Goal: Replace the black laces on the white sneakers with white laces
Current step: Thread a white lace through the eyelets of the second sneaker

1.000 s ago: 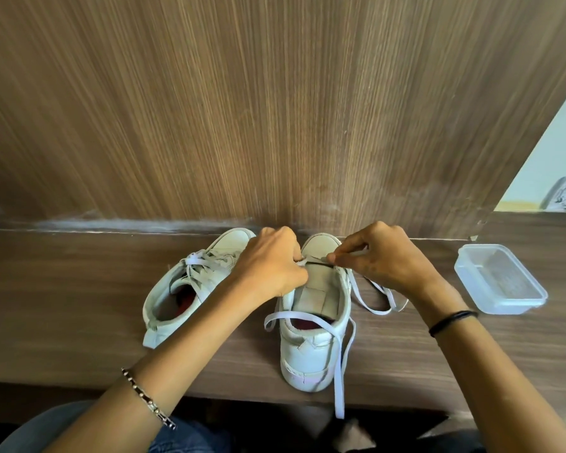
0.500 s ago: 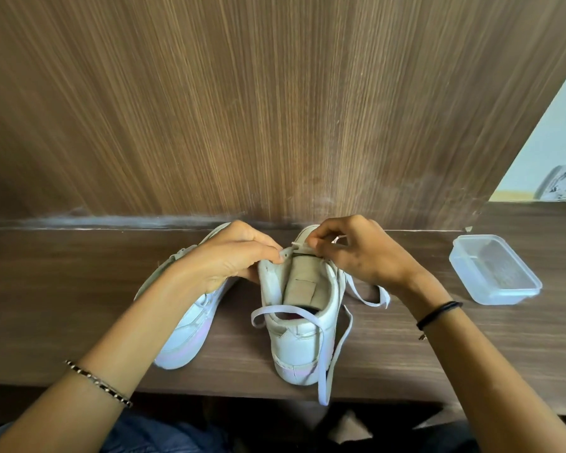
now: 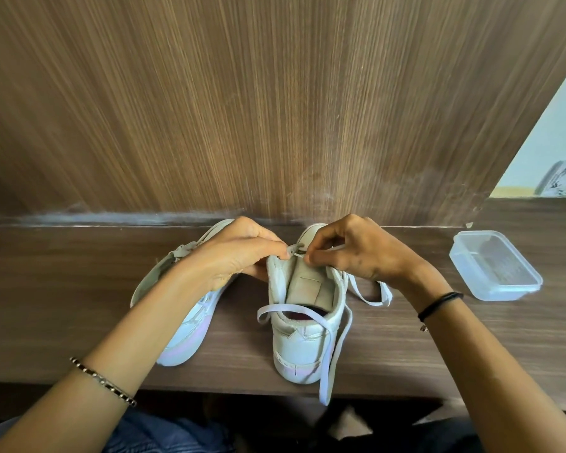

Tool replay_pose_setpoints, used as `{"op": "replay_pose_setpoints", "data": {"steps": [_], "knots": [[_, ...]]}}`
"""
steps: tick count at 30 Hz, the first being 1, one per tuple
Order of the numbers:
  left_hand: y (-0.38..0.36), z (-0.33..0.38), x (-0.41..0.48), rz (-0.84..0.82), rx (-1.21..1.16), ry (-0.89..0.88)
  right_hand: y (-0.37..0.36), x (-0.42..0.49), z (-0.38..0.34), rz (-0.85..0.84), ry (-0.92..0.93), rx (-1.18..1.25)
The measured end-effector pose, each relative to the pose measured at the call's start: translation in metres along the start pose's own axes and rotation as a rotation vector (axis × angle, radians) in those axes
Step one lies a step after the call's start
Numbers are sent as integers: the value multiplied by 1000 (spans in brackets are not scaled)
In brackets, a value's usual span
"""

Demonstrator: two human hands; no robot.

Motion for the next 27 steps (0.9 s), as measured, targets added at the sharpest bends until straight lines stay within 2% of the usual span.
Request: {"op": "replay_pose_setpoints", "data": {"steps": [8, 20, 27], "knots": [[-3, 3, -2, 16, 39, -9, -4, 4, 0, 4, 9, -22], [-13, 8, -5, 90, -64, 37, -9, 9, -1, 21, 93, -80], [-17, -1, 2, 136, 54, 14, -1, 1, -1, 44, 56, -14]]}}
Point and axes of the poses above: each hand's wrist, its own x-axis towards the middle knuckle, its own y-axis out of the back of the hand, z = x × y, the point moved 1 cm from there along x, towards the middle knuckle, and after that the axes turned 8 degrees about z, right-handed, at the moved point
